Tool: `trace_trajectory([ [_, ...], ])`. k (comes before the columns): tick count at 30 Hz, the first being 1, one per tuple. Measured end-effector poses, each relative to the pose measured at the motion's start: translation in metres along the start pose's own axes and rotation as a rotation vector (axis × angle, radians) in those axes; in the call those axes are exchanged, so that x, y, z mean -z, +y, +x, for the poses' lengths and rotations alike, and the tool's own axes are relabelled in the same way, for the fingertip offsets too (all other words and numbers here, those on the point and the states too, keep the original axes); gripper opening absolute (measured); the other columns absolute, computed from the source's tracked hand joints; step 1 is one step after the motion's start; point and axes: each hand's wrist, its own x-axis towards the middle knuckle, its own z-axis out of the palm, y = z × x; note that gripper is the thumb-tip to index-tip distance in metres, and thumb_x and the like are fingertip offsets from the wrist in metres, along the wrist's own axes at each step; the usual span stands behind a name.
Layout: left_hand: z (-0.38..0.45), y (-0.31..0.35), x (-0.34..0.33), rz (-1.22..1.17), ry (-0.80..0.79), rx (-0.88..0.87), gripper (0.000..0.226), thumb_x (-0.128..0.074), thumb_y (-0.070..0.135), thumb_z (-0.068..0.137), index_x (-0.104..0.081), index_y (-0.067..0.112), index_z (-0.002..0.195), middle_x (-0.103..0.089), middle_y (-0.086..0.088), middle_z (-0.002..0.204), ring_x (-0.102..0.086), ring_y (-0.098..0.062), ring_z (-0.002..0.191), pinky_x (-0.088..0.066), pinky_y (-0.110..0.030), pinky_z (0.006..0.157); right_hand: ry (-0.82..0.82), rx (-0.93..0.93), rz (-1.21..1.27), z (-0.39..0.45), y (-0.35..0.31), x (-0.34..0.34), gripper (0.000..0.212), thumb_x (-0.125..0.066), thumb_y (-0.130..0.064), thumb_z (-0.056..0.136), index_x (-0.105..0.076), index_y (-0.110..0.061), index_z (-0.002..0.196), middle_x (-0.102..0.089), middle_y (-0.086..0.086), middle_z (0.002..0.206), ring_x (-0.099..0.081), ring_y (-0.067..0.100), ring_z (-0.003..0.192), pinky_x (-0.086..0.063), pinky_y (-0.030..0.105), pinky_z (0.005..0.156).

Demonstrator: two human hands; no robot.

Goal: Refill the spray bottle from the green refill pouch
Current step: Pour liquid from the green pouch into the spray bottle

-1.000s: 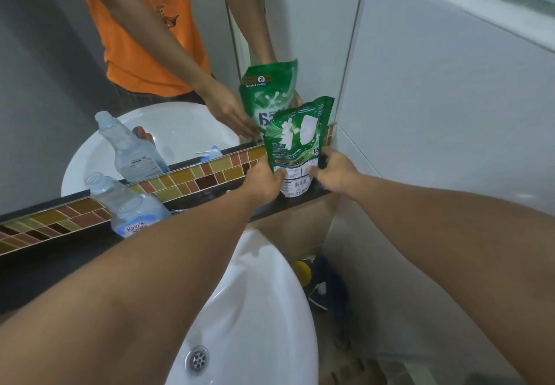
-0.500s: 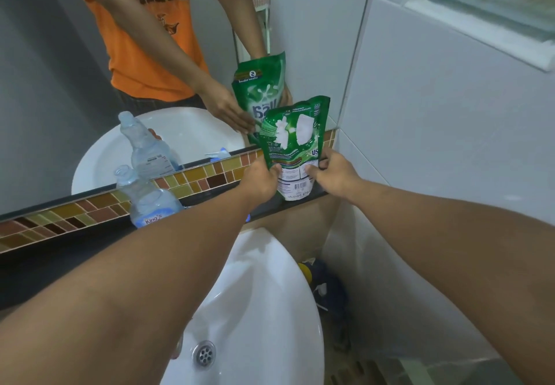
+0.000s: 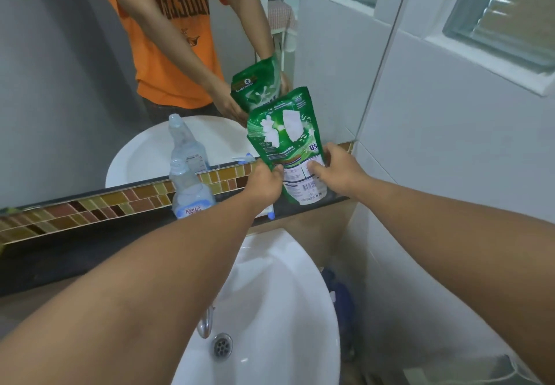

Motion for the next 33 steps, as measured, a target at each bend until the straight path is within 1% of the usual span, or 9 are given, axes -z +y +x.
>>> trace_trajectory([
  [2,-0.004,-0.002,0.006,-0.029,0.005,0.035,0.034,-0.044,0.031,0.105,-0.051,0.011,0.131,-0.062,-0.010,0.127,-0.057,-0.031,0.115,-0.046,-0.040,0.100,-0.004,0.013,-0.009,-0.003,-0.010,-0.001,0.022,-0.067,-0.034,0.094,-0.055,-0.024,0.109,-0.068,-0.004,0.106,-0.064,0.017,0.093,-0.048,0.034,0.075],
  [6,-0.010,-0.006,0.017,-0.111,0.021,0.088,0.032,-0.045,0.034,0.104,-0.052,0.012,0.126,-0.065,-0.013,0.120,-0.062,-0.035,0.110,-0.051,-0.050,0.098,-0.016,0.043,-0.053,-0.009,-0.032,-0.003,0.022,-0.064,-0.037,0.095,-0.053,-0.026,0.110,-0.067,-0.003,0.106,-0.064,0.021,0.096,-0.052,0.041,0.082],
  [11,-0.017,-0.010,0.028,-0.266,0.059,0.183,0.027,-0.047,0.036,0.103,-0.052,0.013,0.115,-0.066,-0.014,0.112,-0.065,-0.032,0.104,-0.055,-0.049,0.094,-0.027,0.086,-0.132,-0.011,-0.061,-0.002,0.024,-0.063,-0.040,0.093,-0.053,-0.024,0.109,-0.069,-0.001,0.104,-0.066,0.023,0.094,-0.055,0.045,0.082],
  [16,-0.023,-0.010,0.039,-0.435,0.054,0.210,0.026,-0.045,0.031,0.105,-0.052,0.012,0.123,-0.069,-0.007,0.108,-0.070,-0.015,0.081,-0.060,-0.044,0.085,-0.037,0.152,-0.202,-0.011,-0.087,-0.003,0.017,-0.061,-0.040,0.094,-0.050,-0.031,0.103,-0.070,-0.003,0.100,-0.067,0.022,0.087,-0.055,0.040,0.073],
  [18,-0.026,-0.009,0.042,-0.504,0.052,0.218,0.029,-0.044,0.029,0.106,-0.051,0.010,0.126,-0.069,-0.011,0.113,-0.071,-0.017,0.084,-0.060,-0.043,0.085,-0.029,0.183,-0.237,-0.012,-0.096,-0.004,0.017,-0.060,-0.041,0.093,-0.049,-0.031,0.102,-0.069,-0.004,0.097,-0.067,0.023,0.085,-0.055,0.040,0.070],
  [20,-0.029,-0.009,0.045,-0.572,0.040,0.227,0.031,-0.042,0.028,0.107,-0.051,0.009,0.130,-0.069,-0.012,0.117,-0.071,-0.021,0.094,-0.059,-0.041,0.087,-0.026,0.216,-0.274,-0.014,-0.104,-0.004,0.019,-0.059,-0.043,0.093,-0.050,-0.030,0.103,-0.069,-0.004,0.095,-0.068,0.023,0.083,-0.056,0.042,0.069],
  [25,-0.035,-0.008,0.053,-0.699,0.001,0.232,0.037,-0.037,0.026,0.109,-0.050,0.005,0.136,-0.068,-0.018,0.121,-0.070,-0.028,0.106,-0.055,-0.042,0.096,-0.016,0.274,-0.374,-0.017,-0.123,-0.004,0.028,-0.055,-0.048,0.092,-0.048,-0.030,0.114,-0.068,-0.003,0.094,-0.067,0.022,0.079,-0.056,0.040,0.065],
  [29,-0.039,-0.006,0.056,-0.769,0.005,0.241,0.036,-0.035,0.025,0.109,-0.049,0.004,0.135,-0.069,-0.020,0.120,-0.070,-0.029,0.106,-0.056,-0.040,0.091,-0.005,0.300,-0.465,-0.019,-0.138,-0.006,0.033,-0.052,-0.047,0.095,-0.047,-0.030,0.124,-0.069,0.000,0.100,-0.066,0.026,0.083,-0.058,0.045,0.069],
  [33,-0.041,-0.005,0.059,-0.829,0.006,0.251,0.034,-0.037,0.024,0.109,-0.053,0.003,0.131,-0.070,-0.019,0.116,-0.071,-0.028,0.103,-0.058,-0.036,0.085,0.021,0.332,-0.539,-0.018,-0.150,-0.007,0.037,-0.051,-0.047,0.098,-0.048,-0.028,0.130,-0.067,0.004,0.102,-0.062,0.031,0.091,-0.053,0.042,0.071],
])
